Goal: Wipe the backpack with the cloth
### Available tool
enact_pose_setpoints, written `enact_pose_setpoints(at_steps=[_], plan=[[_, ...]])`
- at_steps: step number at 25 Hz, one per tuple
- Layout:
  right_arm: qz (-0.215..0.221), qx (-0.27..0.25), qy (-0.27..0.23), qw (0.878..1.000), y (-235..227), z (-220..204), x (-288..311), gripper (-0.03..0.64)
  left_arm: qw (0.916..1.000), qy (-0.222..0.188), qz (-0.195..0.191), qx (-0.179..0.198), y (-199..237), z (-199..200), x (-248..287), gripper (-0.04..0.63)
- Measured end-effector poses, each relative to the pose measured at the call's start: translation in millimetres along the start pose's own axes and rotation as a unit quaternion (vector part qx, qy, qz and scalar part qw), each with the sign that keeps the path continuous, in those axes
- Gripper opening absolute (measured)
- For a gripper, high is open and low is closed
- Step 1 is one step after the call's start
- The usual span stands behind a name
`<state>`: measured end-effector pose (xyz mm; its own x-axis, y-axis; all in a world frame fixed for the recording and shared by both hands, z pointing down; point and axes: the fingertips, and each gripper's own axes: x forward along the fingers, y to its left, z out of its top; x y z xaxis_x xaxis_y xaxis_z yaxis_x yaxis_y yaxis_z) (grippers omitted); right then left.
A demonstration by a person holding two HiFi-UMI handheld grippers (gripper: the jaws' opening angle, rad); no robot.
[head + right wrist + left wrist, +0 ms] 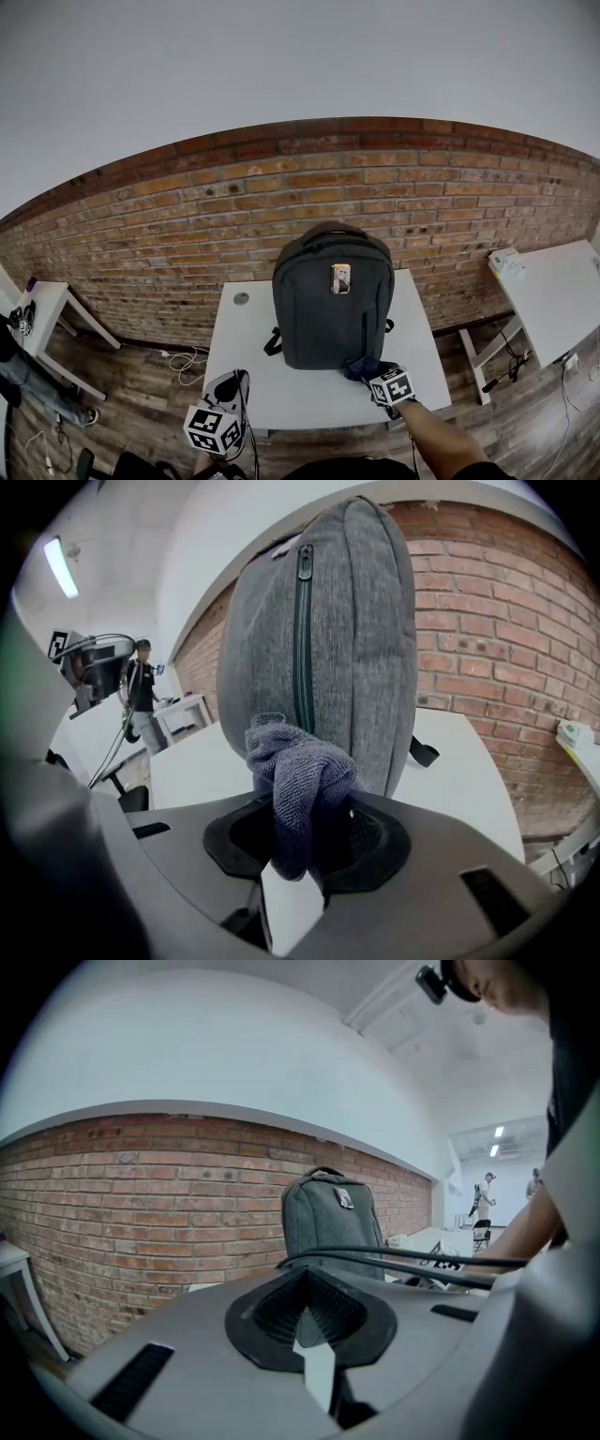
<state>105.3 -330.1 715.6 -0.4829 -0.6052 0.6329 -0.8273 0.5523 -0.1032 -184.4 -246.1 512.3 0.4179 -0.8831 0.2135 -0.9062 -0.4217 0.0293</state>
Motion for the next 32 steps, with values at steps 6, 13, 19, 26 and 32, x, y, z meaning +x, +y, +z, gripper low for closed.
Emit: enact_pose_setpoints(at_steps=[6,13,19,26,32], plan=[[0.029,-0.032,-0.013,0.999,32.5,23.5,2.3,0.117,1.0,0.002,0.002,-0.002,-2.9,-3.7,-3.8,-0.005],[0.05,-0.051,-0.087,0.994,59.8,97.9,-31.8,0.117,1.0,0.002,0.001,-0.008,-1.8,-10.8,-6.9,-0.004],[0.031,-0.061,-0.162,0.984,59.3,203.2,-80.3,0.117,1.0,-0.002,-0.001,-0.007,1.3,-7.4,-8.4,-0.004],[-0.028,-0.101,-0.206,0.973,32.8,313.0,-114.8,0.117,1.0,-0.002,-0.006,-0.004,-1.6,-6.4,-10.8,-0.005],[-0.062,-0.113,-0.218,0.967,17.9,362.2,-124.1,0.117,1.0,0.0,0.004,0.001,5.0,-7.1,-19.5,-0.005]])
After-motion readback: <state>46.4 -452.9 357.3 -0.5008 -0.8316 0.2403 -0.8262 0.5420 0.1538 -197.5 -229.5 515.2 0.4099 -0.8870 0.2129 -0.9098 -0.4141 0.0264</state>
